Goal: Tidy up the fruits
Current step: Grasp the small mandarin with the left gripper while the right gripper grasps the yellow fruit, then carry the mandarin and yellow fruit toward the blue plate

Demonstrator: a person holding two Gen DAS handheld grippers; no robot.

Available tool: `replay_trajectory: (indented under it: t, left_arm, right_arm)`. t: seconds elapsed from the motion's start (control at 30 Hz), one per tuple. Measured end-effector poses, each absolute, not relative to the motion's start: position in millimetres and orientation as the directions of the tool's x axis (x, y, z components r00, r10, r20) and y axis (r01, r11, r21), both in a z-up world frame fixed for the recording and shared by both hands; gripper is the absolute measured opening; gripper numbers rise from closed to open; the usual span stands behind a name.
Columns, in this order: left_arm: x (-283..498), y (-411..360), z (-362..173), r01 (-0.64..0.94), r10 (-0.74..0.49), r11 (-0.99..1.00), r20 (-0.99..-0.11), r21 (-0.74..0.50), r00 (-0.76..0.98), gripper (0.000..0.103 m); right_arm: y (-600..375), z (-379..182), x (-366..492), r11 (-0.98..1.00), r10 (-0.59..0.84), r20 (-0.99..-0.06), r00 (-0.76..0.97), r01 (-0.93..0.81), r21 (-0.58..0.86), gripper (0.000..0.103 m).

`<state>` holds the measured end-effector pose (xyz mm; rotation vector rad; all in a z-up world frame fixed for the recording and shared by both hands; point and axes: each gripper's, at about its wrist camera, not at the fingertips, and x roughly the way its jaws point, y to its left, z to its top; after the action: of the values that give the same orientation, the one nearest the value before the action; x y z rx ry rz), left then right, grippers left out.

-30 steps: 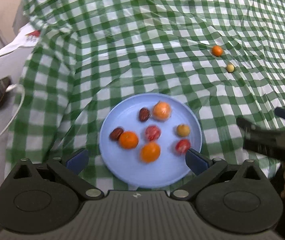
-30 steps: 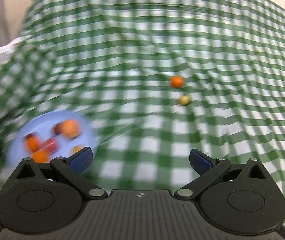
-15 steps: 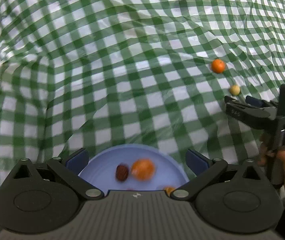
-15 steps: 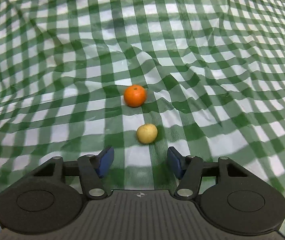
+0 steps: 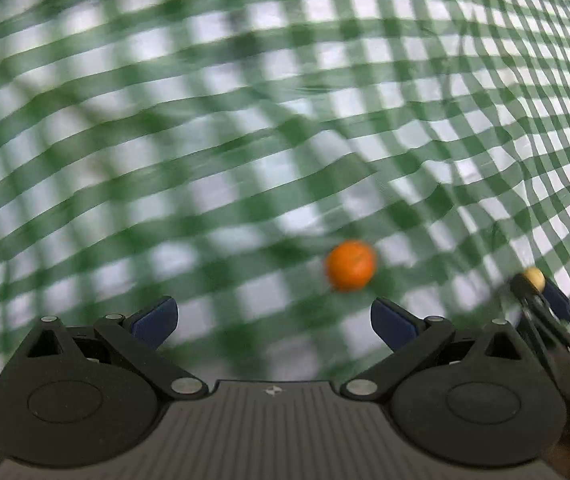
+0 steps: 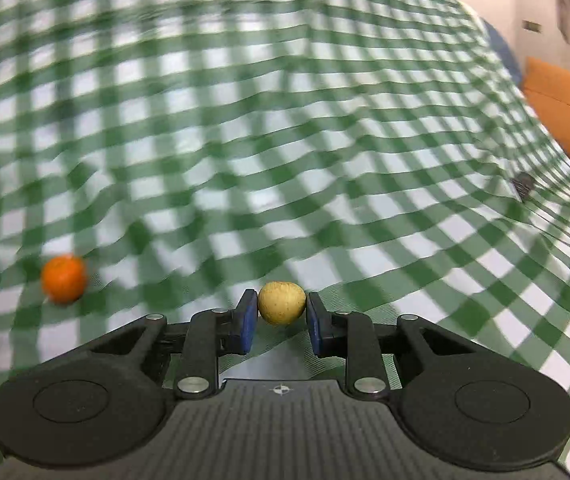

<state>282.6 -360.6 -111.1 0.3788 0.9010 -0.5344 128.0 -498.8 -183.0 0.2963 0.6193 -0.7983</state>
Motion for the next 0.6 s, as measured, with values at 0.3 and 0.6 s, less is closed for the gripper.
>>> replay_trajectory:
  t: [0.3, 0.6]
  left_arm:
    - [305, -410, -159, 0.642, -0.272, 0.757, -0.835, 0.12, 0.478, 0.068]
    - [264, -373, -123, 0.669, -0.299, 0.734, -0.829, 0.117, 0.473, 0.037]
  right_arm:
    - [-513, -181, 120, 0.64, -0.573, -0.611, 0.546, 0.764, 0.083, 0.027]
    - [-505, -178, 120, 0.644, -0.597, -0.578, 0.557, 0.762, 0.069, 0.027]
